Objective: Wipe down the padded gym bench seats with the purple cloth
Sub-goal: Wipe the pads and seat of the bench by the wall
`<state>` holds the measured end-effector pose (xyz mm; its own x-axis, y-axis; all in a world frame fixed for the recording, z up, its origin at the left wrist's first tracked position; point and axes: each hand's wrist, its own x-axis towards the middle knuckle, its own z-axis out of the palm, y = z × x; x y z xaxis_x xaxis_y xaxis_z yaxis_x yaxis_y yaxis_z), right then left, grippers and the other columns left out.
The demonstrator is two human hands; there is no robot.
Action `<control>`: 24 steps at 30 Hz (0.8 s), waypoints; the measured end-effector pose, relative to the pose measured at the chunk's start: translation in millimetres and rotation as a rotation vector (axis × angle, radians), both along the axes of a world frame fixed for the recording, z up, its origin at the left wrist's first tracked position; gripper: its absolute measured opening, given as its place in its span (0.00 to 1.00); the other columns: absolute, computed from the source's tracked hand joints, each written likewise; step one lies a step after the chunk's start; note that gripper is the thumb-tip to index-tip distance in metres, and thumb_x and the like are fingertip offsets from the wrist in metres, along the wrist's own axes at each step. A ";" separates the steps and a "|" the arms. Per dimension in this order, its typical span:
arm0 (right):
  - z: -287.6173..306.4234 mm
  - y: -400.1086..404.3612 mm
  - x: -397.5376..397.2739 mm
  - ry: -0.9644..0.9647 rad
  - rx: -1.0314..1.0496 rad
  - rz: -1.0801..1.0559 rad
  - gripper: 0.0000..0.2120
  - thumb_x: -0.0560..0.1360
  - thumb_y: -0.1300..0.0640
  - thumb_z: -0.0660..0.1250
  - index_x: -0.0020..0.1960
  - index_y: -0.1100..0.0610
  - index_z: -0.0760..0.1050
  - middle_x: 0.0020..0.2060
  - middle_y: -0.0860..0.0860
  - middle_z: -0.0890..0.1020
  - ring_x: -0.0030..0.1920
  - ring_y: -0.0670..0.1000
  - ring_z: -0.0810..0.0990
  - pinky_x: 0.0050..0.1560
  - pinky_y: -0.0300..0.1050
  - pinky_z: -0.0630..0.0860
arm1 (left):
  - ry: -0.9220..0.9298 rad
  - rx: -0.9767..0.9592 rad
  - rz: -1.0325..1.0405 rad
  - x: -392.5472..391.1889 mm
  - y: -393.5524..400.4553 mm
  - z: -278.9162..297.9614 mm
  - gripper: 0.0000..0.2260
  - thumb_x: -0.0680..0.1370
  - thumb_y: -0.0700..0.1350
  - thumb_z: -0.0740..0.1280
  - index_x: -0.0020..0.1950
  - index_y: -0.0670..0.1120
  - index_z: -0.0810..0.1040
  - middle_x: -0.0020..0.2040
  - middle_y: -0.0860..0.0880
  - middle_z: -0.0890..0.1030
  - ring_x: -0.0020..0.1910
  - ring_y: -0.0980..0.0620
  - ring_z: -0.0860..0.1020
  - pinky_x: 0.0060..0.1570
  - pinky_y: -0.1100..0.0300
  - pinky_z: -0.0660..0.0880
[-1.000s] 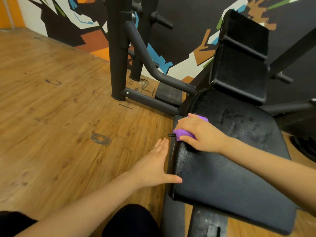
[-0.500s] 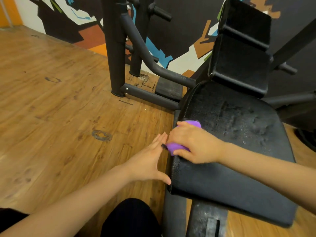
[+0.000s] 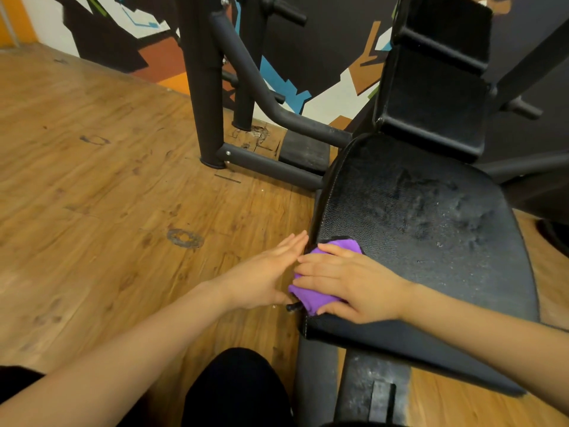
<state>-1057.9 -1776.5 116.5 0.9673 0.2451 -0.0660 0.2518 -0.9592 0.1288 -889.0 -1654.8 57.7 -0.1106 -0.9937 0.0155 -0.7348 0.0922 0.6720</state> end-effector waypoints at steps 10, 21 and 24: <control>-26.8 21.0 -26.1 0.054 -0.033 0.152 0.20 0.78 0.55 0.50 0.66 0.56 0.71 0.65 0.52 0.75 0.69 0.52 0.66 0.73 0.49 0.50 | -0.202 -0.126 -0.027 11.7 -4.8 -2.3 0.38 0.78 0.40 0.66 0.73 0.49 0.38 0.73 0.56 0.43 0.73 0.60 0.41 0.75 0.63 0.46; -22.7 -23.5 -112.2 0.036 -0.091 -0.102 0.21 0.82 0.52 0.44 0.74 0.52 0.56 0.75 0.48 0.57 0.74 0.50 0.58 0.72 0.48 0.56 | -0.113 -0.383 0.182 -24.7 -7.8 3.9 0.33 0.77 0.60 0.46 0.78 0.45 0.49 0.75 0.54 0.45 0.76 0.58 0.43 0.72 0.66 0.42; -16.2 -26.7 -123.8 -0.006 -0.093 -0.236 0.22 0.82 0.51 0.45 0.75 0.53 0.55 0.75 0.49 0.56 0.75 0.51 0.55 0.74 0.46 0.49 | -0.149 -0.386 0.252 -39.6 -9.0 3.5 0.34 0.76 0.60 0.45 0.78 0.43 0.48 0.77 0.51 0.45 0.76 0.57 0.41 0.72 0.64 0.41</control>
